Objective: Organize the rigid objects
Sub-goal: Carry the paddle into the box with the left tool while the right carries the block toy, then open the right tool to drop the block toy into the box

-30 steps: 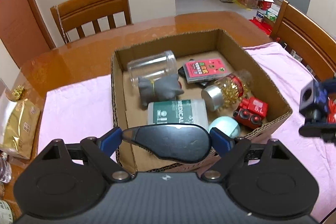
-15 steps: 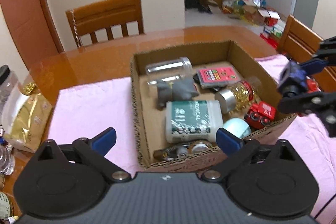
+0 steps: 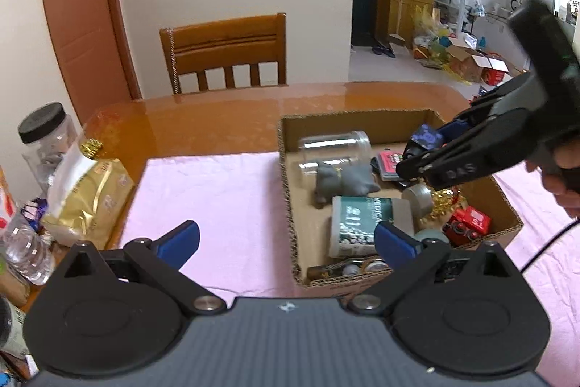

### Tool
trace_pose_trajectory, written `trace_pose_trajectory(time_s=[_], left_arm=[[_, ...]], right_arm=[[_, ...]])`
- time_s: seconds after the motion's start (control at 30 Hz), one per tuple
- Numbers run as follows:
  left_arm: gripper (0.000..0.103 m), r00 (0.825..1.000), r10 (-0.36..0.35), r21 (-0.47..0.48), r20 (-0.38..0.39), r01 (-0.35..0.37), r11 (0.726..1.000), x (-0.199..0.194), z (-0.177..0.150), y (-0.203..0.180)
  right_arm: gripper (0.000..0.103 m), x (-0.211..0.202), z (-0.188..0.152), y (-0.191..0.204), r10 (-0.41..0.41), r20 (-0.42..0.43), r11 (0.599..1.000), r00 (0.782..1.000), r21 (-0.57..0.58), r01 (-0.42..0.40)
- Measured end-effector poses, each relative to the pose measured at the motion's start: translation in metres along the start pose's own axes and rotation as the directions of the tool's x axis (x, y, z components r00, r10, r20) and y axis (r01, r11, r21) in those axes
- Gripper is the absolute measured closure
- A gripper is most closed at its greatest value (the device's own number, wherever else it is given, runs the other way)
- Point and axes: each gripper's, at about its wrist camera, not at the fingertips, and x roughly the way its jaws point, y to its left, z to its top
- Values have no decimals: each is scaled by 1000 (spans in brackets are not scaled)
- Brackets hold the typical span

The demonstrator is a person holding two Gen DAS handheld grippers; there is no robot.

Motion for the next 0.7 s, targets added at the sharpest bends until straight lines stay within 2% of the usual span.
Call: trace_pose_trajectory(time_s=[0.13, 0.17, 0.2, 0.23, 0.27, 0.3, 0.4, 0.57, 0.63, 0.7], left_arm=[[1, 1000, 17, 13, 9, -17, 1000, -3, 0, 1], [1, 1000, 18, 13, 10, -18, 1000, -3, 0, 2], [1, 1000, 19, 10, 12, -19, 1000, -4, 0, 2], [1, 1000, 19, 9, 13, -19, 1000, -4, 1, 2], [1, 1000, 21, 9, 14, -21, 1000, -4, 1, 2], [1, 1000, 24, 9, 15, -24, 1000, -3, 2, 2], [1, 1000, 28, 13, 14, -28, 1000, -3, 4, 1], [1, 999, 32, 9, -3, -32, 999, -6, 15, -3], [1, 998, 45, -5, -40, -45, 999, -6, 21, -6], [1, 997, 28, -28, -76, -30, 999, -7, 27, -9]], right_arm=[[46, 13, 5, -2, -15, -19, 1000, 1000, 8, 15], [43, 14, 6, -3, -15, -17, 1000, 1000, 13, 15], [30, 14, 6, -3, -16, -13, 1000, 1000, 18, 16], [22, 11, 6, -3, -24, -5, 999, 1000, 27, 24], [8, 8, 5, -3, -27, 8, 999, 1000, 32, 27], [2, 5, 5, -3, -28, 22, 999, 999, 37, 27], [0, -4, 5, -6, -28, 15, 998, 999, 60, 27], [0, -21, -2, -5, -62, -94, 989, 994, 130, 74], [0, -33, -7, -3, -86, -129, 981, 988, 163, 107], [0, -49, -15, -1, -109, -165, 968, 980, 208, 143]])
